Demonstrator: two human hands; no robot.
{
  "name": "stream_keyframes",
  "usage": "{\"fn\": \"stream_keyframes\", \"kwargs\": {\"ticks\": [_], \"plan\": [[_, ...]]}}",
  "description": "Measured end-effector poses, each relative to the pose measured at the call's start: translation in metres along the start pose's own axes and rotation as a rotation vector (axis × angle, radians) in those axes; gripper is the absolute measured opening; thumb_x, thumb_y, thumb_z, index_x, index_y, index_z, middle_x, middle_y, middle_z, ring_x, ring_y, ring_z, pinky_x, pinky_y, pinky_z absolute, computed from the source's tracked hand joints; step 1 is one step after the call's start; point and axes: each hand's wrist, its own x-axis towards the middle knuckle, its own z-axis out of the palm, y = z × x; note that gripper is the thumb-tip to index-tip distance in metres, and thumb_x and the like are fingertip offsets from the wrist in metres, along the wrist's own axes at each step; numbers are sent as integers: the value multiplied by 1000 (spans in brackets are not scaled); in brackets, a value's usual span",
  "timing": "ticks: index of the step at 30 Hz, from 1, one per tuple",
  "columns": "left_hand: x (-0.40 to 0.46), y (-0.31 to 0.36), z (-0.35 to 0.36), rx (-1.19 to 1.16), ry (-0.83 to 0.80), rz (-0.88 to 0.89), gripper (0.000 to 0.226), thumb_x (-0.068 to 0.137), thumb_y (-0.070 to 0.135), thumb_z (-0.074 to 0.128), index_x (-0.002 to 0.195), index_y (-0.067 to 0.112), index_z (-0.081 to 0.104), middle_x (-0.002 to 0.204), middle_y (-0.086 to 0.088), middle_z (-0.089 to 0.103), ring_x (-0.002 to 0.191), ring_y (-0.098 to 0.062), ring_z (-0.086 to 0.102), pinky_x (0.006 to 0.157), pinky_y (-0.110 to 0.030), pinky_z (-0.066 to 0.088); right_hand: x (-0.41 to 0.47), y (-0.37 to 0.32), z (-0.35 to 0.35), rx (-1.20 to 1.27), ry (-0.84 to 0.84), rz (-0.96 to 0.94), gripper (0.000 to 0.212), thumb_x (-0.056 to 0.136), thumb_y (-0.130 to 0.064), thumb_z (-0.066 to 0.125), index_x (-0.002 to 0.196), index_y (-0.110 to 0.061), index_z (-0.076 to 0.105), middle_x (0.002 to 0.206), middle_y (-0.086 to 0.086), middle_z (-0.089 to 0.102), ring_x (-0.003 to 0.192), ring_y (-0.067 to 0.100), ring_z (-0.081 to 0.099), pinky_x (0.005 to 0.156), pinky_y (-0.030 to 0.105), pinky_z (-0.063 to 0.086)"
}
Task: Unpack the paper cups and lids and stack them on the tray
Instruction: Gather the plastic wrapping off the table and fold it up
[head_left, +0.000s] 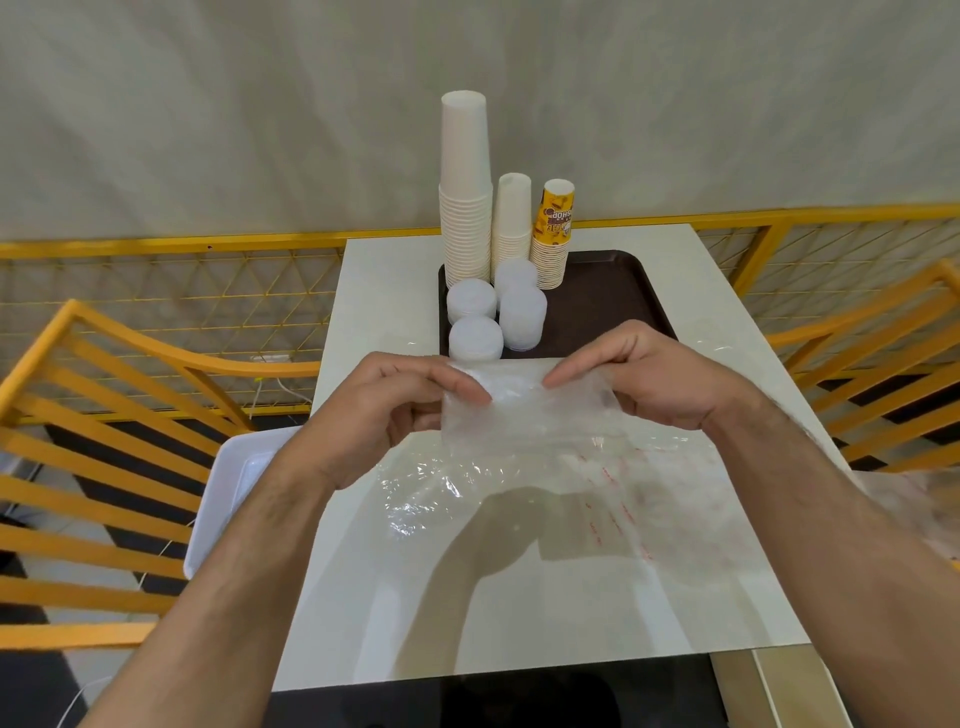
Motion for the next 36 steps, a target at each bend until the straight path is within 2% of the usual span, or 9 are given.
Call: {"fn": "stream_keyframes", "kwargs": {"ticks": [3,9,13,17,20,22,29,33,36], "plan": [[-2,-10,10,-47,73,-43,24,85,16,58,89,11,81,100,-7,75,88,-17,68,72,-27,54,2,-1,-1,28,3,17,56,95,21,41,84,-16,82,95,2,79,93,16,75,74,22,59],[-6,-8,20,115,182,-52,29,85,0,70,100,23,78,71,-4,70,58,-10,61,65,-19,50,7,6,-9,66,-49,4,51,93,22,44,92,-13,82,98,5,78,94,16,74,77,24,59],[-9,3,19,279,174,-72,36,80,4,78,106,29,76,62,-3,72,59,-12,65,64,-16,48,9,-7,-23,202,-70,-31,58,71,13,43,122,0,65,129,19,66,121,25,64,96,30,54],[-3,12,24,558,163,-51,40,76,15,84,105,41,74,83,-6,77,44,-7,41,50,-16,35,25,-35,-2,-113,-122,-50,39,92,-3,63,130,-12,61,129,5,68,125,13,61,111,30,44],[1,18,28,598,135,-12,43,76,8,84,108,35,75,83,23,74,39,-1,41,48,-9,34,34,-40,19,-478,-287,60,39,80,-25,84,115,-19,70,109,13,74,101,14,68,93,33,49],[0,22,26,593,118,-2,44,75,4,84,107,33,75,105,21,73,44,2,52,50,-6,37,35,-41,22,-575,-277,95,25,78,-21,86,99,-14,74,96,12,76,84,16,69,83,38,53],[-5,16,21,601,121,-35,45,74,12,86,99,48,75,102,10,76,69,-36,69,68,-43,55,22,-31,13,-542,-208,165,27,76,-18,86,99,-7,77,97,14,77,91,32,74,85,44,58],[-8,10,22,506,129,-51,46,76,5,83,107,37,73,72,10,76,75,-15,75,65,-13,51,6,-13,8,-355,-54,113,24,75,-10,85,96,-1,77,94,22,75,82,25,72,74,34,59],[-9,5,29,444,136,-42,46,76,2,82,111,31,73,68,14,74,72,-10,75,63,-7,47,-9,6,9,-164,92,57,19,75,-3,81,93,-3,76,86,14,76,78,19,72,67,27,58]]}}
